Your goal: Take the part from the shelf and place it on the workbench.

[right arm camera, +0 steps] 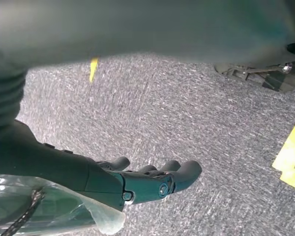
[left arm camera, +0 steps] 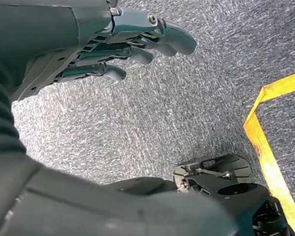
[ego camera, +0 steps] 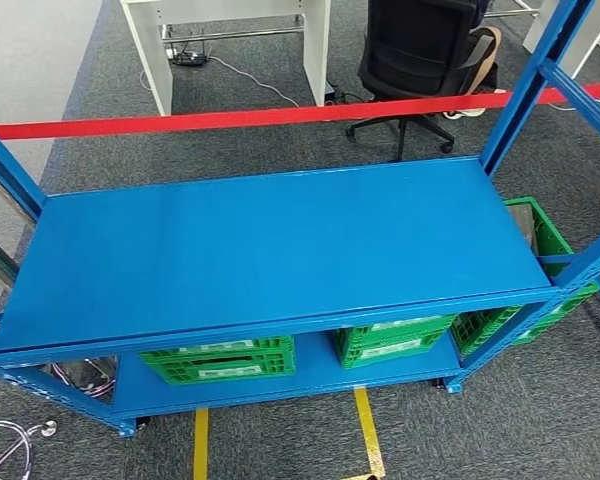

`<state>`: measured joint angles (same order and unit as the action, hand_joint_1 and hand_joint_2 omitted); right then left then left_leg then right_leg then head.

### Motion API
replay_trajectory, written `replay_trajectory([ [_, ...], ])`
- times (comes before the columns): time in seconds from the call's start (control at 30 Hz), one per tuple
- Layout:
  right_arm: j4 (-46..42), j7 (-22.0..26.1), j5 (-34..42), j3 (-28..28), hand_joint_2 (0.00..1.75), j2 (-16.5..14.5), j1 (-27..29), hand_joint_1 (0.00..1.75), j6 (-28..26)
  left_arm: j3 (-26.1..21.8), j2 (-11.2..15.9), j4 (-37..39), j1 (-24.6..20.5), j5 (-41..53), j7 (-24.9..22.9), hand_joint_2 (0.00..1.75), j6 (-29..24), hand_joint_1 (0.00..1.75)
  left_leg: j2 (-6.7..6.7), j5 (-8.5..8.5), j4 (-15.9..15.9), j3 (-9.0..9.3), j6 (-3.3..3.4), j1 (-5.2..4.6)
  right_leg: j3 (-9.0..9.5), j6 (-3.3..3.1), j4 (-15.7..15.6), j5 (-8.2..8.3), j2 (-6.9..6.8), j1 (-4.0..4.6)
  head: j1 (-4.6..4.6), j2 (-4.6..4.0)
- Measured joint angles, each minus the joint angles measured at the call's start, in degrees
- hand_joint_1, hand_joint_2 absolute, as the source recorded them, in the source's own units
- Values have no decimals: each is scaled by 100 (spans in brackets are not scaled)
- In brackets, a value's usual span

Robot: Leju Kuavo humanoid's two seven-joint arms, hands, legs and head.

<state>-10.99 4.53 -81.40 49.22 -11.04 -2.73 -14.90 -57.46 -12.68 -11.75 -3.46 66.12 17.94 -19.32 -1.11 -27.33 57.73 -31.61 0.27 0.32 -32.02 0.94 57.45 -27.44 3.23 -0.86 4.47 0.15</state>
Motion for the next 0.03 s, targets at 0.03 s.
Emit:
replay_trajectory([
  [0.03,0,-1,-7,-4,0,0,0,0,0,0,0,0,0,9,-1,0,-3,0,0,0,0,0,0,1,-1,0,1,0,0,1,0,0],
])
